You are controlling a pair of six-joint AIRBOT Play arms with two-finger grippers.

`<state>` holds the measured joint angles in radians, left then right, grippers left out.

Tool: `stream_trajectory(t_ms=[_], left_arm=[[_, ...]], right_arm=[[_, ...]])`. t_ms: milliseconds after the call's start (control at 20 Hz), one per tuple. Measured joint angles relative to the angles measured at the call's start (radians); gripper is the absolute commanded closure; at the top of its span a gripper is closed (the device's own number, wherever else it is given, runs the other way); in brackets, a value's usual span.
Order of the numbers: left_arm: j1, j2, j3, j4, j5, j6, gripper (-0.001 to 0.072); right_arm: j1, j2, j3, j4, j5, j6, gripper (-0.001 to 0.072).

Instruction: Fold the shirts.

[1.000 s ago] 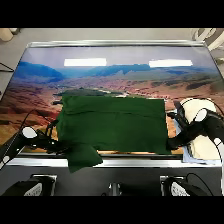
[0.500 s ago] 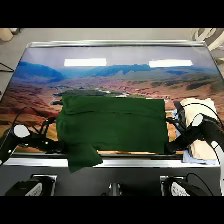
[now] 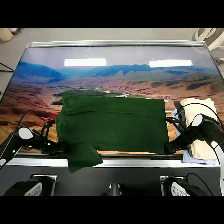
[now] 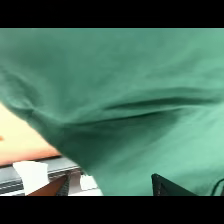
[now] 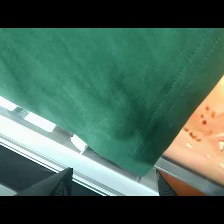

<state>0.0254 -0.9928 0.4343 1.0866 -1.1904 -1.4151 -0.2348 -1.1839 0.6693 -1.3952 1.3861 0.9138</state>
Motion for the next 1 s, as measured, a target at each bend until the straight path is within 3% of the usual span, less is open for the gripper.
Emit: stream_trajectory(t_ms=[50, 100, 150, 250, 300, 650, 700, 900, 1000], left_arm=[[-0.009, -0.012, -0.002, -0.019, 0.014, -0.002, 0.0134], [-0.019, -0.021, -0.004, -0.029, 0.029, -0.002, 0.0255], [-0.032, -0.031, -0.006, -0.033, 0.044, -0.001, 0.0271], [-0.053, -0.043, -0.009, -0.04, 0.068, 0.0, 0.0579], [-0.059, -0.049, -0.01, -0.039, 0.077, 0.001, 0.0668], [-0.075, -0.028, -0.008, -0.04, 0.058, 0.002, 0.068], [-0.076, -0.019, -0.007, -0.043, 0.054, 0.003, 0.068], [-0.077, 0.026, -0.006, -0.052, 0.048, 0.005, 0.0679], [-0.077, 0.047, -0.006, -0.055, 0.047, 0.005, 0.0679]], right_arm=[[0.0, 0.0, 0.0, -0.003, -0.002, 0.006, 0.011], [0.0, 0.0, 0.0, -0.008, -0.005, 0.014, 0.0036], [0.0, 0.0, 0.0, -0.011, -0.005, 0.02, 0.0029], [0.0, 0.0, 0.0, -0.015, -0.005, 0.029, 0.0029], [0.0, 0.0, 0.0, -0.016, -0.006, 0.031, 0.0029], [0.0, 0.0, -0.032, 0.0, -0.039, 0.043, 0.0046], [0.0, 0.001, -0.044, 0.001, -0.043, 0.047, 0.0125], [-0.001, 0.005, -0.087, 0.04, -0.064, 0.055, 0.0232], [0.002, 0.001, -0.1, 0.079, -0.076, 0.055, 0.0584]])
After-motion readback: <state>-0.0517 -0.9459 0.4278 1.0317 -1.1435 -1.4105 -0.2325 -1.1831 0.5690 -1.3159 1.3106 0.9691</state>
